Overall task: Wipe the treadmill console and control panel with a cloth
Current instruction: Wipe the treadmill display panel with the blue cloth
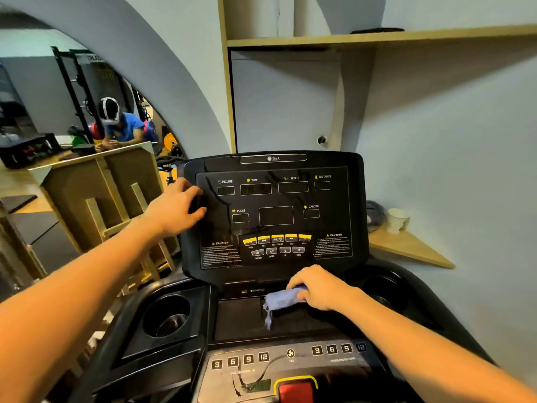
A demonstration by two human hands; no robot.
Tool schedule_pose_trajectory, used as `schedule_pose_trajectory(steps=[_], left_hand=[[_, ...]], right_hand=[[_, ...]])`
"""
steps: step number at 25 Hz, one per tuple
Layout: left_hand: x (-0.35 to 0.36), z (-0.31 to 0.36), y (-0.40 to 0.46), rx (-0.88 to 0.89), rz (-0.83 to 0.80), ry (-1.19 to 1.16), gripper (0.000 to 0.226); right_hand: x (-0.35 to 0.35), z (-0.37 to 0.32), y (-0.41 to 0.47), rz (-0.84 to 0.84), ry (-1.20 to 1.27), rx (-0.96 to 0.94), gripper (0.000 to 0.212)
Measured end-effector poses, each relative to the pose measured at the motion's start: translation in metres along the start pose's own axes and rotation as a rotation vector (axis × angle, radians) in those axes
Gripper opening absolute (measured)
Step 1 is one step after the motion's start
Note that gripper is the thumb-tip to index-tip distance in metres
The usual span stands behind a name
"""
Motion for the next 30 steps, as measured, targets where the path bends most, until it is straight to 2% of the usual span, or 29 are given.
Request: schedule_pose_trajectory(steps=[3, 6, 8, 10, 12, 13, 15, 18, 20, 26, 30], left_hand=[[-0.019, -0.01, 0.025, 0.04, 0.114, 0.018, 0.06], [-0.026, -0.021, 0.044, 0.048, 0.104, 0.04, 0.076], [-0.026, -0.026, 0.051, 0.034, 0.065, 0.043, 0.084], [-0.023, -0.03, 0.053, 0.023, 0.048, 0.032, 0.09], [-0.019, -0.032, 0.052, 0.017, 0.056, 0.006, 0.096], [-0.017, -0.033, 0.052, 0.02, 0.066, -0.01, 0.099], [-0.014, -0.035, 0.052, 0.034, 0.092, -0.036, 0.102], [-0.014, -0.039, 0.052, 0.061, 0.087, -0.038, 0.107], [-0.014, -0.042, 0.052, 0.089, 0.087, -0.036, 0.109], [-0.016, -0.041, 0.049, 0.095, 0.106, -0.083, 0.106], [-0.017, -0.046, 0.046, 0.098, 0.115, -0.11, 0.106]], right_hand=[[-0.065, 0.006, 0.012, 0.064, -0.008, -0.023, 0.029], [-0.143, 0.014, 0.021, 0.2, -0.037, -0.049, 0.032], [-0.195, 0.023, 0.025, 0.402, -0.07, -0.026, 0.035], [-0.241, 0.038, 0.027, 0.681, -0.107, 0.042, 0.036], [-0.264, 0.053, 0.031, 0.916, -0.204, 0.084, 0.036], [-0.264, 0.061, 0.035, 0.97, -0.243, 0.088, 0.036], [-0.234, 0.078, 0.048, 0.958, -0.23, 0.083, 0.038], [-0.16, 0.094, 0.063, 0.806, -0.207, 0.074, 0.051], [-0.139, 0.099, 0.068, 0.781, -0.231, 0.089, 0.058], [-0.133, 0.092, 0.085, 0.834, -0.304, 0.197, 0.059], [-0.127, 0.079, 0.1, 0.933, -0.194, 0.27, 0.056]])
Point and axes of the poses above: each hand's wrist, its own y-axis towards the middle knuckle, its own x-axis out of the palm, z = x × y, the point moved 3 cm from there along y, towards the middle knuckle, and after that the axes turned 9 degrees about -y, right-handed, at the moved point
